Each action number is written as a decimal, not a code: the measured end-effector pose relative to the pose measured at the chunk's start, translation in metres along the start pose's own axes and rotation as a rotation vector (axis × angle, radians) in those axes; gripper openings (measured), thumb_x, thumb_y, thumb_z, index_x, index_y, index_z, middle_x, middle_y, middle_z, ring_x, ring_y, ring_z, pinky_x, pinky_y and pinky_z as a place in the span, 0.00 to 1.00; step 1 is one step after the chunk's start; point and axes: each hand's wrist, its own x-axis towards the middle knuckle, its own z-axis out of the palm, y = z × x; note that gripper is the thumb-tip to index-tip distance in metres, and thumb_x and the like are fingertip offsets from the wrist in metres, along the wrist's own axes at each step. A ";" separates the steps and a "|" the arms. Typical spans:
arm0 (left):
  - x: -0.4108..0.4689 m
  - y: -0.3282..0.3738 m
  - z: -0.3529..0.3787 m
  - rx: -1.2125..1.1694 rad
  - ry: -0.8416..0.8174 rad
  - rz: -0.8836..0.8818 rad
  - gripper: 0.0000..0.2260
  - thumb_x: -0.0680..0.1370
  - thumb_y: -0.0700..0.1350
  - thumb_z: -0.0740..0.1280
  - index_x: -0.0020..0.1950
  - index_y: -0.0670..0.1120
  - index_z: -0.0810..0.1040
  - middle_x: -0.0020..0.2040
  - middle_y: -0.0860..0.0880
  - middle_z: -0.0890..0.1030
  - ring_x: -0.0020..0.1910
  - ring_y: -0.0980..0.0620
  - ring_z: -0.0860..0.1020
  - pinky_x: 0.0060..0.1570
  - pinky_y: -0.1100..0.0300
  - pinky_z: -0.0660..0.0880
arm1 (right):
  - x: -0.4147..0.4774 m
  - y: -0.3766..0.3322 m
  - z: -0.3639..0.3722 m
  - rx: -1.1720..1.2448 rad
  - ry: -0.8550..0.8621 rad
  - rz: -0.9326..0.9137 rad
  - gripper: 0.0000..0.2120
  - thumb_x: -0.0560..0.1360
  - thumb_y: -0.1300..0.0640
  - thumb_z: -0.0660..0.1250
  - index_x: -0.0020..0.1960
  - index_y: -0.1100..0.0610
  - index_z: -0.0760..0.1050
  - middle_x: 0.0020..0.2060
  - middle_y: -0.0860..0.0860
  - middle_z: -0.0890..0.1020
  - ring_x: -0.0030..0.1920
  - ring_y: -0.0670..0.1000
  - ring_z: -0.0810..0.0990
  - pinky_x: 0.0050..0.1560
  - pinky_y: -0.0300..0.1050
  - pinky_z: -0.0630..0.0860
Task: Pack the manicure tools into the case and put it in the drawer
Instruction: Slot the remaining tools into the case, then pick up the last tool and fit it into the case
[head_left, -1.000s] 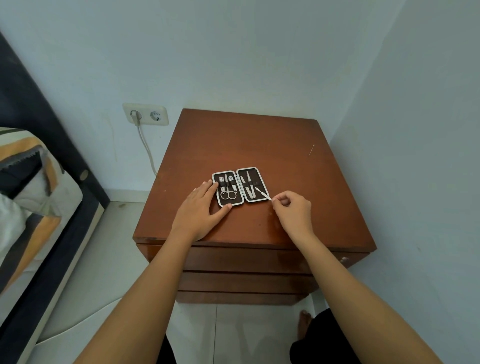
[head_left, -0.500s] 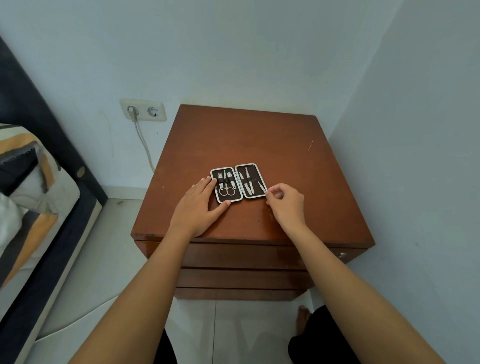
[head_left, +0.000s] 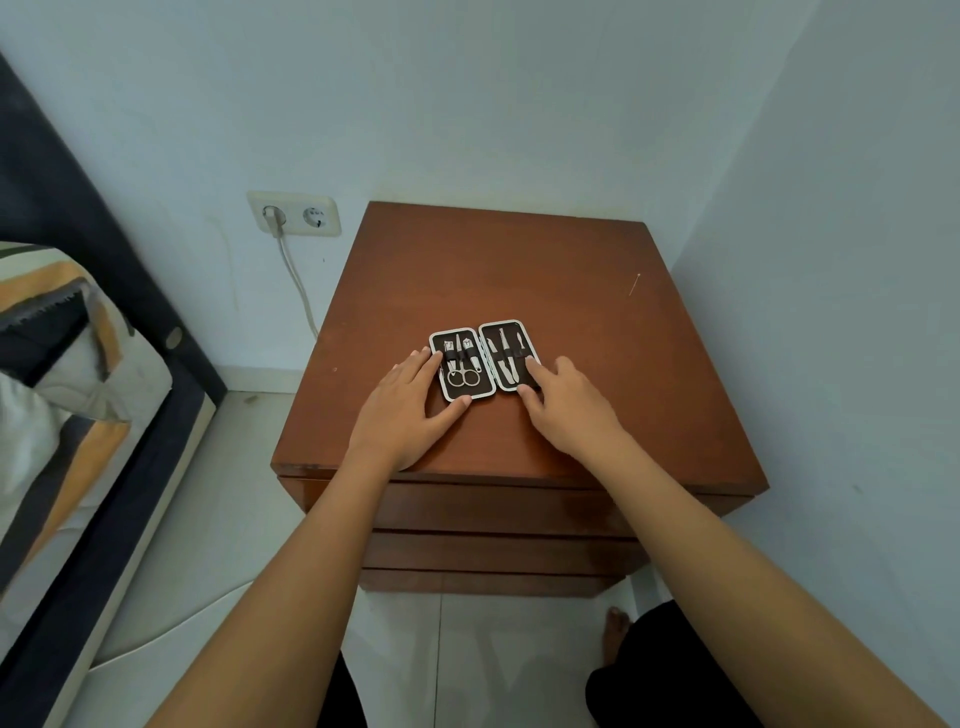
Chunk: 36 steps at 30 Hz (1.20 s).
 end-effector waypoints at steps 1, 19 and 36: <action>0.000 0.000 0.000 -0.002 0.002 0.000 0.32 0.76 0.64 0.57 0.75 0.50 0.57 0.76 0.51 0.58 0.75 0.53 0.55 0.73 0.56 0.52 | 0.003 0.002 -0.002 0.039 -0.020 0.009 0.22 0.79 0.47 0.55 0.71 0.53 0.62 0.59 0.57 0.70 0.60 0.58 0.72 0.53 0.52 0.72; 0.001 0.000 0.000 -0.007 0.019 0.023 0.33 0.74 0.65 0.55 0.75 0.51 0.58 0.76 0.52 0.59 0.75 0.55 0.56 0.70 0.62 0.49 | 0.129 0.113 -0.012 -0.102 0.063 0.306 0.34 0.78 0.38 0.46 0.76 0.58 0.48 0.77 0.57 0.47 0.77 0.55 0.45 0.76 0.53 0.45; -0.004 0.009 -0.008 -0.007 -0.032 -0.041 0.31 0.76 0.63 0.58 0.75 0.52 0.58 0.76 0.52 0.58 0.75 0.52 0.56 0.72 0.54 0.55 | -0.026 0.071 0.001 0.053 0.106 -0.036 0.21 0.81 0.54 0.51 0.73 0.57 0.60 0.74 0.51 0.62 0.75 0.49 0.57 0.74 0.45 0.50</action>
